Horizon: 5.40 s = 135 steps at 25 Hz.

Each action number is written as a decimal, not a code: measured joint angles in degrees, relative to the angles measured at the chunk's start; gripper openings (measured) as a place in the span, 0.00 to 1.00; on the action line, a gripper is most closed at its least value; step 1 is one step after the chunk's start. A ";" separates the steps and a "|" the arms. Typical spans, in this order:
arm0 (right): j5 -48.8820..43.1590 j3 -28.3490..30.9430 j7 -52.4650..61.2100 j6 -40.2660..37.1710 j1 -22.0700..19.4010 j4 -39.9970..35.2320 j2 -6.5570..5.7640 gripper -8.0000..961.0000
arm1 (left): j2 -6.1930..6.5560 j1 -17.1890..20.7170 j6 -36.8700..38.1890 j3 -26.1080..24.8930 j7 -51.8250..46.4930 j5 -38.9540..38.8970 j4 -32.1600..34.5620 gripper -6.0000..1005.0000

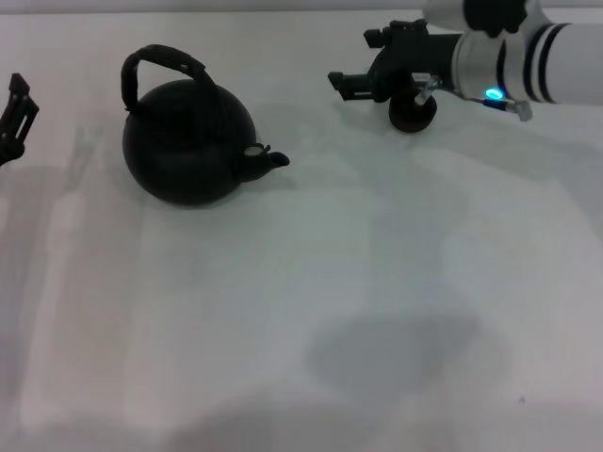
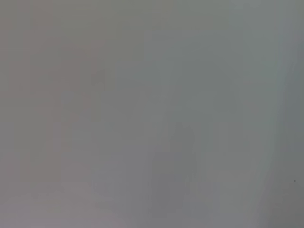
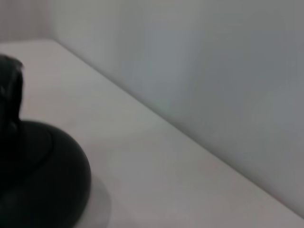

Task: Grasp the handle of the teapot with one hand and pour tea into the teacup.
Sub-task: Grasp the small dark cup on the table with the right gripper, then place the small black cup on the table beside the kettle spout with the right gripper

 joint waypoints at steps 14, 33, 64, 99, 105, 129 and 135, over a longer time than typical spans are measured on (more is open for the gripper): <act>-0.02 -1.37 1.74 -5.49 1.12 6.11 -0.33 0.84 | 0.00 0.01 0.06 0.00 0.00 -0.03 0.00 0.88; -0.01 -1.56 2.38 -4.95 0.63 8.52 -0.63 0.82 | 0.17 -0.48 0.24 0.00 -0.86 0.00 -0.02 0.88; -1.28 -1.54 2.51 -5.38 0.56 8.84 -1.18 0.80 | 0.18 -2.22 0.02 -0.30 -0.89 -0.15 -0.02 0.88; -23.37 15.32 5.09 28.89 -19.66 -23.30 -1.78 0.78 | 0.31 -2.75 0.02 -0.66 -0.88 -0.36 -0.64 0.88; -28.11 8.56 9.75 29.40 -18.84 -25.43 -0.23 0.79 | 0.35 -4.44 0.00 -0.71 -0.88 -0.43 -1.38 0.88; -25.99 -9.15 9.87 16.78 -16.25 -25.25 0.40 0.81 | 0.27 -4.98 -0.90 -0.71 -0.88 -0.45 -2.06 0.88; -25.48 -11.79 9.87 14.32 -16.00 -25.28 0.42 0.81 | 0.28 -5.02 -0.89 -0.77 -0.88 -0.54 -2.04 0.88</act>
